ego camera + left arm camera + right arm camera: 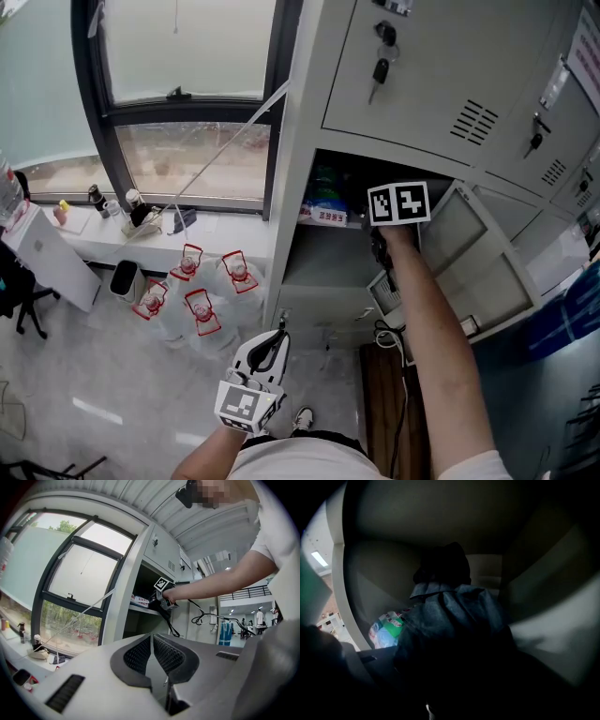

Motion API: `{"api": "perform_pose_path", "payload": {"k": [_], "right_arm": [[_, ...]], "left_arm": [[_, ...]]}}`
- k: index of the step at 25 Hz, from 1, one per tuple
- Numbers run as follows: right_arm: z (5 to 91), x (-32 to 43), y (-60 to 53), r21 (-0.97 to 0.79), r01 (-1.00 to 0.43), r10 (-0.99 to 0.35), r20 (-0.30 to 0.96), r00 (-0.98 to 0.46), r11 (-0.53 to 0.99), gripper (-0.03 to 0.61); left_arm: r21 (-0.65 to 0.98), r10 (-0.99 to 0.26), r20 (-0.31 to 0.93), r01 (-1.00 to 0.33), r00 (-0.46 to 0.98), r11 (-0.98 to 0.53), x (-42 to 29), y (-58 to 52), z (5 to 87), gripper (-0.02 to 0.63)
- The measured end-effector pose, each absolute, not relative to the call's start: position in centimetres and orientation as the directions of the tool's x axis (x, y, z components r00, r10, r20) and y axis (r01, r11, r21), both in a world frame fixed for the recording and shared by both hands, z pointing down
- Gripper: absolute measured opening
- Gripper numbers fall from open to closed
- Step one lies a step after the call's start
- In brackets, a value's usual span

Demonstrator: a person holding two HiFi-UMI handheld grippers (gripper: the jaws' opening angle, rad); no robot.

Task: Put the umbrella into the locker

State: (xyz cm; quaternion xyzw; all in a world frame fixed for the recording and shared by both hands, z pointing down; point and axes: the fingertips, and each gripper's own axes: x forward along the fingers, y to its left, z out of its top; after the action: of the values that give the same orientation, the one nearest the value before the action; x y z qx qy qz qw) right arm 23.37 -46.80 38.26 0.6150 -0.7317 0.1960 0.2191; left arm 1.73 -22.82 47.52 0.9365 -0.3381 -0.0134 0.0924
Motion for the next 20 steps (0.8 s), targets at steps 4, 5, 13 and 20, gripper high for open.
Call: {"api": "perform_pose_path", "payload": {"k": [4, 5, 13, 20], "right_arm": [[37.9, 23.8, -47.6, -0.033, -0.991, -0.836, 0.534, -0.126, 0.128, 0.202], [37.8, 24.0, -47.9, -0.033, -0.992, -0.838, 0.533, -0.118, 0.119, 0.203], [39.1, 23.8, -48.6, 0.165, -0.973, -0.779, 0.627, -0.022, 0.16, 0.21], [39.3, 23.7, -48.7, 0.342, -0.916, -0.775, 0.629, 0.055, 0.212, 0.213]], "left_arm": [[0.185, -0.648, 0.048, -0.644, 0.76, -0.742, 1.3, -23.0, 47.9, 0.038], [0.187, -0.651, 0.049, -0.647, 0.758, -0.739, 1.2, -23.0, 47.9, 0.038], [0.19, -0.665, 0.053, -0.661, 0.745, -0.726, 0.8, -22.9, 48.1, 0.038], [0.19, -0.666, 0.064, -0.664, 0.743, -0.723, 0.9, -22.5, 48.4, 0.038]]}}
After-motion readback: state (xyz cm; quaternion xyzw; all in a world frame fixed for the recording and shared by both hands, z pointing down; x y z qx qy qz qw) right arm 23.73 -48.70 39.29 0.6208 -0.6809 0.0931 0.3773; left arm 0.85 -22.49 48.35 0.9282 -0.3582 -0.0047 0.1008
